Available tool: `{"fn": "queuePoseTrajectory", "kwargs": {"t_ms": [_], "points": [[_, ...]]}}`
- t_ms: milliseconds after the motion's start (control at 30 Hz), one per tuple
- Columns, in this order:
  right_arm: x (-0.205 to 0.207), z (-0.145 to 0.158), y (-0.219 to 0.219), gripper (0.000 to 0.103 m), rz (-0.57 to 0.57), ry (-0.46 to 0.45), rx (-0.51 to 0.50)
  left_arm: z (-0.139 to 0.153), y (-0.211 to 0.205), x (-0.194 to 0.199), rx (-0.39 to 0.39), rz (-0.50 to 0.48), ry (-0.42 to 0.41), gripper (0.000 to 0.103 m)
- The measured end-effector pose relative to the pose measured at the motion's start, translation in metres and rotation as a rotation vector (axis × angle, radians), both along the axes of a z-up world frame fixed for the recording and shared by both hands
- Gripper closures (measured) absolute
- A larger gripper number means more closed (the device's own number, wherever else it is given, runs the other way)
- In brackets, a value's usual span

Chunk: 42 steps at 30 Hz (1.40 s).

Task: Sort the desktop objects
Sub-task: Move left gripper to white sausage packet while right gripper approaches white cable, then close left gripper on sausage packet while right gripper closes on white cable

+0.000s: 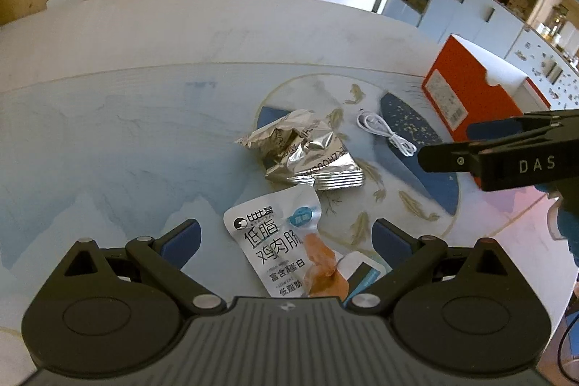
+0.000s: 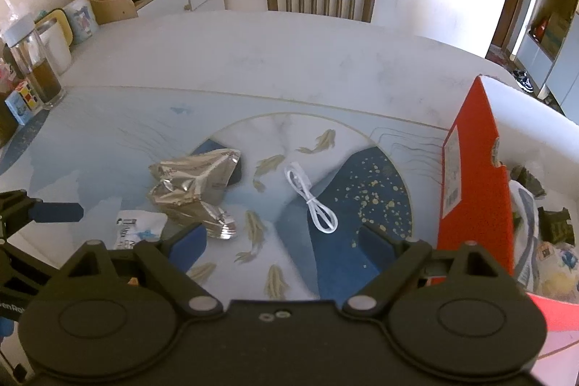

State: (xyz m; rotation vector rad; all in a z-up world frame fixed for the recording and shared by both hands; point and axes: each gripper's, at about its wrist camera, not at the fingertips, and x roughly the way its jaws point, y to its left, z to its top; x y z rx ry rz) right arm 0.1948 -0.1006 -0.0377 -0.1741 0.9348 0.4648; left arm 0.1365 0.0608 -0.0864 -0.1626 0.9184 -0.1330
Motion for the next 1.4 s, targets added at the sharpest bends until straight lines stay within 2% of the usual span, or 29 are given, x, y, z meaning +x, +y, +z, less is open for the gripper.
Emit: {"fn": "queuePoseTrajectory", "kwargs": {"t_ms": [400, 600, 767, 967, 1100, 1233, 1333, 1400], "points": [[0.033, -0.027, 0.000, 0.016, 0.036, 0.013, -0.029, -0.024, -0.010, 0.012, 0.009, 0.132, 0.060, 0.003], [0.049, -0.039, 0.006, 0.019, 0.090, 0.021, -0.041, -0.026, -0.016, 0.013, 0.039, 0.185, 0.043, 0.003], [0.061, -0.049, 0.014, 0.024, 0.119, 0.028, -0.059, -0.027, -0.026, 0.013, 0.078, 0.191, 0.040, 0.004], [0.070, -0.059, 0.022, 0.031, 0.142, 0.028, -0.074, -0.028, -0.038, 0.016, 0.138, 0.173, 0.029, 0.015], [0.069, -0.060, 0.024, 0.035, 0.156, 0.020, -0.064, -0.026, -0.039, 0.015, 0.162, 0.182, 0.011, 0.034], [0.070, -0.060, 0.024, 0.038, 0.152, 0.025, -0.053, -0.026, -0.038, 0.014, 0.156, 0.165, -0.001, 0.034], [0.069, -0.059, 0.023, 0.049, 0.130, 0.024, -0.046, -0.025, -0.034, 0.013, 0.135, 0.158, -0.008, 0.036], [0.068, -0.058, 0.022, 0.063, 0.127, 0.023, -0.045, -0.025, -0.031, 0.012, 0.119, 0.159, -0.009, 0.037]]}}
